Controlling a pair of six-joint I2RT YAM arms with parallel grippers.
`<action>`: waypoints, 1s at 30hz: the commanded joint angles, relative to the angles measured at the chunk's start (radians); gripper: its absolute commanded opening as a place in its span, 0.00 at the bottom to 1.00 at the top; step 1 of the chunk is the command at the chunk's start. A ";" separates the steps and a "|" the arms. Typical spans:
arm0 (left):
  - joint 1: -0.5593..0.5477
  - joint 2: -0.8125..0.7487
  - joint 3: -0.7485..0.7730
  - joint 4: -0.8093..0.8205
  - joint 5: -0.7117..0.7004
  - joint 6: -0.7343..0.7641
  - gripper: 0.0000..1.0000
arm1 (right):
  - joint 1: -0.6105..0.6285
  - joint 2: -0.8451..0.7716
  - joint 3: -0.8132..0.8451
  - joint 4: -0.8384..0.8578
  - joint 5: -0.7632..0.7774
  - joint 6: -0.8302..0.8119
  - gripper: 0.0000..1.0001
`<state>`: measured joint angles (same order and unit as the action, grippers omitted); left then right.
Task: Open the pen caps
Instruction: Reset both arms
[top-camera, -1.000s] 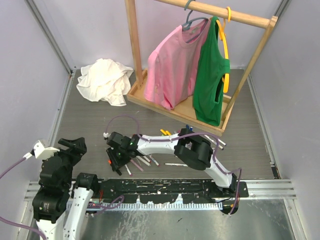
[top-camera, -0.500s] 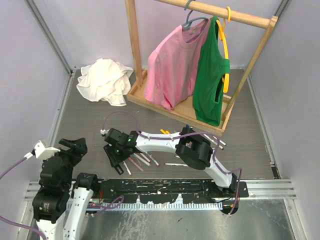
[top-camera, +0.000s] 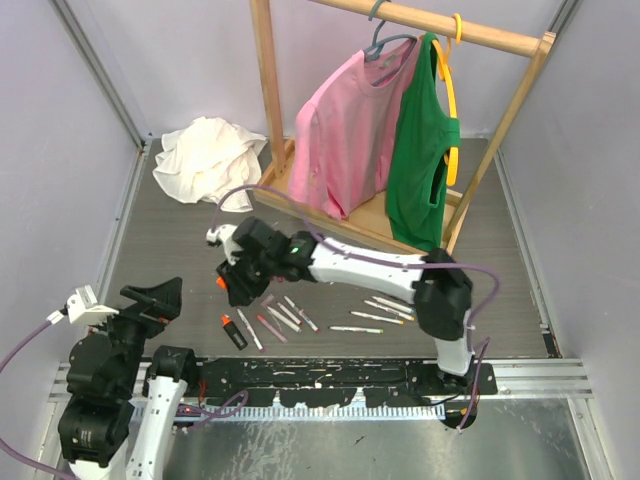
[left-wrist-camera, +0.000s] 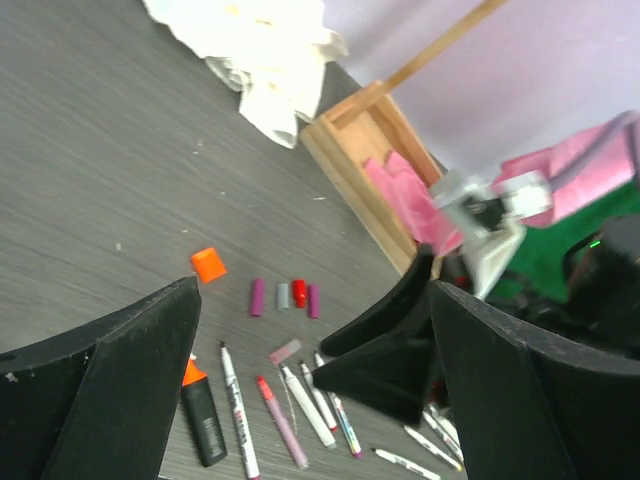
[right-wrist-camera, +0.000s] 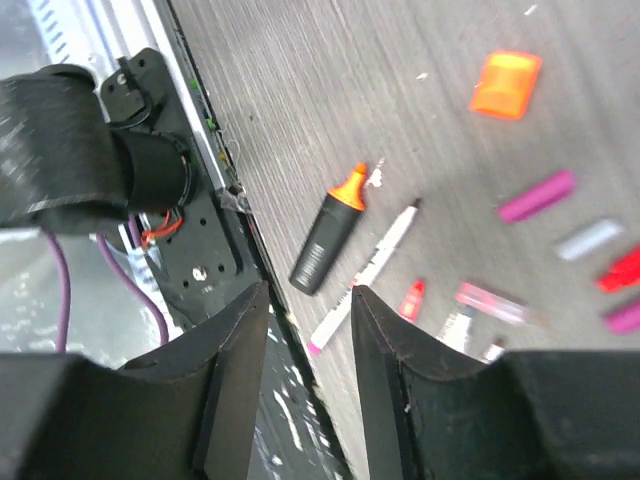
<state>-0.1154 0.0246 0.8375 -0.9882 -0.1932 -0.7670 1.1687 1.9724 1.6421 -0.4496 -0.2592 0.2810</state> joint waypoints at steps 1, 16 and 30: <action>0.005 -0.006 0.029 0.104 0.140 0.029 0.98 | -0.078 -0.250 -0.102 -0.001 -0.139 -0.333 0.44; 0.004 0.309 -0.030 0.551 0.558 0.035 0.98 | -0.576 -0.902 -0.302 -0.144 -0.271 -0.762 1.00; 0.005 0.764 0.587 0.479 0.771 0.110 0.98 | -0.620 -0.905 0.234 -0.313 0.045 -0.604 1.00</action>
<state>-0.1154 0.7502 1.2362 -0.5095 0.4992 -0.7139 0.5644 1.0824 1.7321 -0.7425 -0.2653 -0.3420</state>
